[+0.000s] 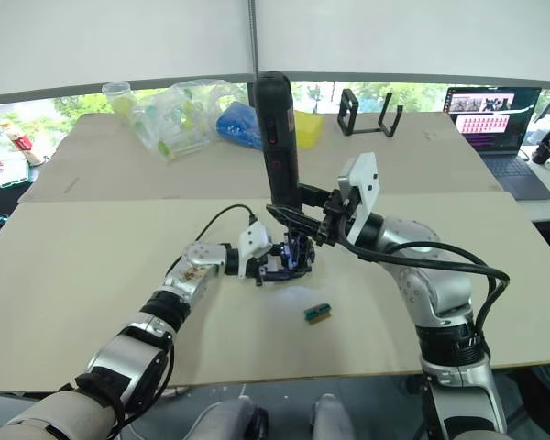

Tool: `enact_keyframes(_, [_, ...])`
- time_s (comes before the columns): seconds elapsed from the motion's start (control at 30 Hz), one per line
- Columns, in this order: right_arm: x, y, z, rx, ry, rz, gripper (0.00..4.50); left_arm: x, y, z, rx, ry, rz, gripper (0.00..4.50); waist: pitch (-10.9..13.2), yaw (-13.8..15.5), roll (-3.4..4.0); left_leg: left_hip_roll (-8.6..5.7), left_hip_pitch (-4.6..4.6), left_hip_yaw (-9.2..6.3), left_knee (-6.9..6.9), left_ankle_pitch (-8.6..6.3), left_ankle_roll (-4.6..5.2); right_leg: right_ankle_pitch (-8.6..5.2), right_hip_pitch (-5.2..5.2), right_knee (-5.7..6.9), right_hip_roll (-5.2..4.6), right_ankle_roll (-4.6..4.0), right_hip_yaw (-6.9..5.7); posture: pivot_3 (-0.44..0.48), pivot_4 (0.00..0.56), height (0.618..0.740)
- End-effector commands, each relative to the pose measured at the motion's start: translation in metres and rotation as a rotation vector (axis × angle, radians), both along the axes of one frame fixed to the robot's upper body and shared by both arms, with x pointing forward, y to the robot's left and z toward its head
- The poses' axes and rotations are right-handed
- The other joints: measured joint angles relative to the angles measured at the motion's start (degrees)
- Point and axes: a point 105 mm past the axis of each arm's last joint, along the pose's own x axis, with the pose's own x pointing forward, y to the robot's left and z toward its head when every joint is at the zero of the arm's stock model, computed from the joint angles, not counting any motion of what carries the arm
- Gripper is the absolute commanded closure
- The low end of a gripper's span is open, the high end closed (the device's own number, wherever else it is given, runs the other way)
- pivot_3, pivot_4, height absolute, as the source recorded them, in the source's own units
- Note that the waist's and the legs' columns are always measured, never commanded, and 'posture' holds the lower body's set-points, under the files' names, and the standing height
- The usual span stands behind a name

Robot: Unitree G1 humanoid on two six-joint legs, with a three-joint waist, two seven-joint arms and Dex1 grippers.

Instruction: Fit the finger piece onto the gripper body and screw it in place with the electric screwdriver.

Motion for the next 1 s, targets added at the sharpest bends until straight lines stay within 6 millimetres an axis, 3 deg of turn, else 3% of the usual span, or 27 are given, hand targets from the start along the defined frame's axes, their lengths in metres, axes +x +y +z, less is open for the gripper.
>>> enact_keyframes(0.03, [0.010, -0.014, -0.042, -0.106, 0.119, -0.083, 2.59, 0.012, 0.010, 0.015, -0.004, -0.047, 0.046, 2.22, 0.0, 0.0, -0.01, 0.00, 0.00, -0.01, 0.00, 0.00, 0.00, 0.00, 0.00, 0.00, -0.02, 0.00, 0.00, 0.000, 0.150, 0.740])
enact_keyframes(0.3, [0.007, -0.018, -0.038, -0.081, 0.084, -0.106, 2.59, 0.009, 0.010, 0.013, 0.001, -0.043, 0.037, 2.22, 0.0, 0.0, -0.01, 0.01, 0.01, -0.01, 0.00, -0.03, 0.03, 0.00, 0.01, -0.02, -0.07, 0.00, 0.01, 0.000, 0.150, 0.740])
enact_keyframes(0.4, [0.006, -0.016, -0.026, -0.058, 0.044, -0.107, 2.59, 0.008, 0.011, 0.012, 0.004, -0.041, 0.034, 2.22, 0.0, 0.0, -0.01, 0.02, 0.00, -0.01, 0.00, -0.04, 0.04, 0.00, 0.01, -0.02, -0.09, 0.00, 0.01, 0.000, 0.150, 0.740])
enact_keyframes(0.7, [-0.016, -0.006, 0.062, 0.095, -0.188, -0.023, 2.59, 0.005, 0.011, 0.006, 0.016, -0.030, 0.024, 2.22, 0.0, 0.0, -0.01, 0.00, -0.56, 0.04, 0.02, 0.02, -0.04, 0.01, -0.61, 0.08, -0.14, -0.01, 0.03, 0.000, 0.150, 0.740])
enact_keyframes(0.83, [-0.028, -0.005, 0.082, 0.144, -0.245, 0.023, 2.59, 0.003, 0.012, 0.003, 0.022, -0.024, 0.020, 2.22, 0.0, 0.0, 0.01, 0.00, -0.72, 0.03, 0.01, 0.05, -0.08, 0.01, -0.77, 0.10, -0.03, -0.02, -0.02, 0.000, 0.150, 0.740])
enact_keyframes(1.0, [-0.035, -0.004, 0.087, 0.161, -0.257, 0.050, 2.59, 0.003, 0.013, 0.001, 0.026, -0.013, 0.022, 2.22, 0.0, 0.0, 0.01, 0.00, -0.69, 0.04, 0.00, 0.04, -0.07, 0.01, -0.73, 0.08, 0.00, -0.02, -0.02, 0.000, 0.150, 0.740])
